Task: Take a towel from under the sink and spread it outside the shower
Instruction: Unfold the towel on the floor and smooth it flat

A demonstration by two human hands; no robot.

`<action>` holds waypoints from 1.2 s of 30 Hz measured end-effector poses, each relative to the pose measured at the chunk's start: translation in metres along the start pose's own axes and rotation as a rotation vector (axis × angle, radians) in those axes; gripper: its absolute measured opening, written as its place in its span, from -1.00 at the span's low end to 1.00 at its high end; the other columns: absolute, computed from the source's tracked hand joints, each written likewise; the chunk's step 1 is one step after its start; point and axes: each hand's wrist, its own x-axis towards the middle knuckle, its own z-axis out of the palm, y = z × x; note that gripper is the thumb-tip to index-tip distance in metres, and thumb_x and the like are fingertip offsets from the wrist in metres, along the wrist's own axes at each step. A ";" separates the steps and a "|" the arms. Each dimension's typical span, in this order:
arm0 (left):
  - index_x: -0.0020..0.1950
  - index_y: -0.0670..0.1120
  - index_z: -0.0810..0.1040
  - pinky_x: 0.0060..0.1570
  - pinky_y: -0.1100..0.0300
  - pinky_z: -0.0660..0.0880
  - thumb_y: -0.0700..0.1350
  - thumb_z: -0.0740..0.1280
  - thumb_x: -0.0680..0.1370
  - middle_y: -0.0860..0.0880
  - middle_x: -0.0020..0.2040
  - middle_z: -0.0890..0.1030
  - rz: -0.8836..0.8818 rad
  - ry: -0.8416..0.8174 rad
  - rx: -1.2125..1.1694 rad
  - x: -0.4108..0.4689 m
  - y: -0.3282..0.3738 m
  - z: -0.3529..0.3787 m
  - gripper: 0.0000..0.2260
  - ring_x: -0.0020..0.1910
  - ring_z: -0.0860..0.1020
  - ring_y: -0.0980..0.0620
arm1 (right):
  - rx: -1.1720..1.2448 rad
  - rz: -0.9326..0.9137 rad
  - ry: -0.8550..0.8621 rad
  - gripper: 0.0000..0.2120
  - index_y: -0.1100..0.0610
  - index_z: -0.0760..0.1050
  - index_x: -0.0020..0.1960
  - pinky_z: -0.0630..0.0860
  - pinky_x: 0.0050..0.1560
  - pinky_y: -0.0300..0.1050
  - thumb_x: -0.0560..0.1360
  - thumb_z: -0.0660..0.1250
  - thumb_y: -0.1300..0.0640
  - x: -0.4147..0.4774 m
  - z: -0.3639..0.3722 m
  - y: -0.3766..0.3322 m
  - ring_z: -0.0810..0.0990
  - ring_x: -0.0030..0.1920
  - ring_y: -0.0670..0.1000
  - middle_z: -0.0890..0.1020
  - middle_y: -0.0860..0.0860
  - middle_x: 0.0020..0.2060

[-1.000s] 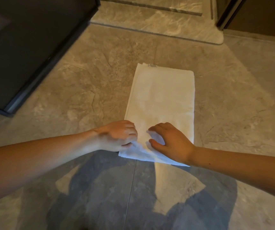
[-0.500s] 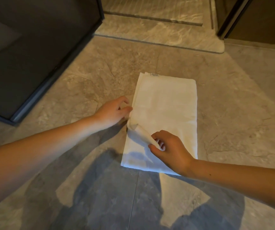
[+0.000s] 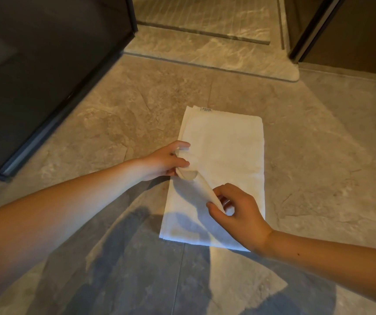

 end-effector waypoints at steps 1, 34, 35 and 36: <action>0.41 0.02 0.38 0.11 0.04 0.55 -0.24 0.35 0.55 -0.15 0.30 0.47 0.002 0.001 0.021 0.001 0.001 0.000 -0.55 0.12 0.56 -0.08 | -0.004 0.011 0.000 -0.95 0.02 0.54 -0.04 0.51 -0.12 -0.17 0.51 0.34 0.07 0.001 -0.001 -0.001 0.52 -0.14 -0.06 0.56 -0.08 -0.15; 0.26 0.16 0.57 0.06 0.21 0.53 -0.24 0.45 0.44 0.09 0.27 0.57 0.459 -0.127 0.012 0.045 0.102 0.141 -0.54 0.09 0.59 0.11 | 0.440 0.114 0.548 -0.83 0.11 0.64 -0.04 0.50 -0.24 -0.38 0.44 0.43 0.33 -0.020 -0.132 -0.001 0.54 -0.33 -0.16 0.64 -0.09 -0.33; 0.27 0.16 0.56 0.02 0.22 0.53 -0.24 0.45 0.45 0.11 0.23 0.60 0.456 -0.143 0.004 0.047 0.104 0.151 -0.54 0.02 0.61 0.12 | 0.436 0.118 0.568 -0.85 0.13 0.64 -0.05 0.50 -0.23 -0.38 0.44 0.43 0.33 -0.025 -0.139 0.001 0.55 -0.31 -0.16 0.65 -0.10 -0.32; 0.28 0.16 0.56 -0.03 0.25 0.54 -0.25 0.44 0.46 0.14 0.16 0.63 0.457 -0.162 0.000 0.050 0.106 0.159 -0.54 -0.05 0.62 0.13 | 0.418 0.118 0.586 -0.85 0.14 0.64 -0.05 0.50 -0.23 -0.38 0.44 0.43 0.33 -0.030 -0.144 0.003 0.56 -0.30 -0.16 0.65 -0.12 -0.32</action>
